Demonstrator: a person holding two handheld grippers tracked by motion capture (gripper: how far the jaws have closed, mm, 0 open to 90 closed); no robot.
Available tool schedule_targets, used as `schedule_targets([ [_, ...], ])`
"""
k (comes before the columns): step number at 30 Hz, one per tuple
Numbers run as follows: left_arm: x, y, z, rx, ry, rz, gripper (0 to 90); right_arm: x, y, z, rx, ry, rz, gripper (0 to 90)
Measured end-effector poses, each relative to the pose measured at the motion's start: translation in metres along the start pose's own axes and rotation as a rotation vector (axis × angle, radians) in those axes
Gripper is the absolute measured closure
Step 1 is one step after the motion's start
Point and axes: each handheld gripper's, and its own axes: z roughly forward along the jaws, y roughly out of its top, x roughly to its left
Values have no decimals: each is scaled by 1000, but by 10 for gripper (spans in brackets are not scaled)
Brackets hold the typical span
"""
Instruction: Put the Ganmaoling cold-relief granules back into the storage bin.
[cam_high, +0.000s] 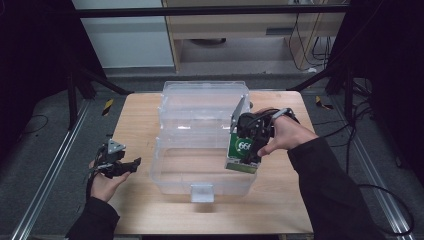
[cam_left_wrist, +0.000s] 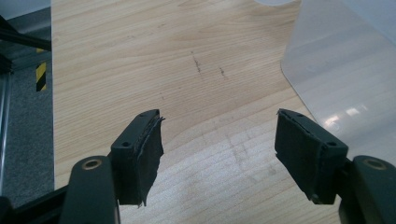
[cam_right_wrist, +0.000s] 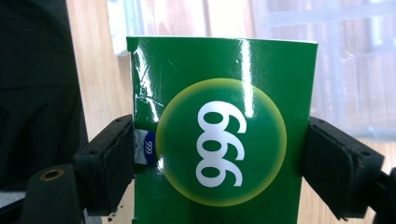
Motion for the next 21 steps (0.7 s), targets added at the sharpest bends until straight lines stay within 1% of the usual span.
schedule_targets([
  [5, 0, 0, 0, -1, 0, -1, 311, 2, 6, 8, 6, 15, -55, 175],
  [9, 0, 0, 0, 1, 0, 0, 311, 2, 8, 16, 10, 33, -88, 176],
  [12, 0, 0, 0, 2, 0, 0, 311, 3, 10, 21, 35, 31, -117, 176],
  [14, 0, 0, 0, 3, -1, 1, 311, 2, 11, 24, 51, 32, -116, 176],
  [17, 0, 0, 1, 3, -1, 1, 311, 2, 11, 26, 49, 34, -129, 176],
  [21, 0, 0, 0, 3, -1, 1, 310, 4, 11, 29, 74, 30, -140, 177],
])
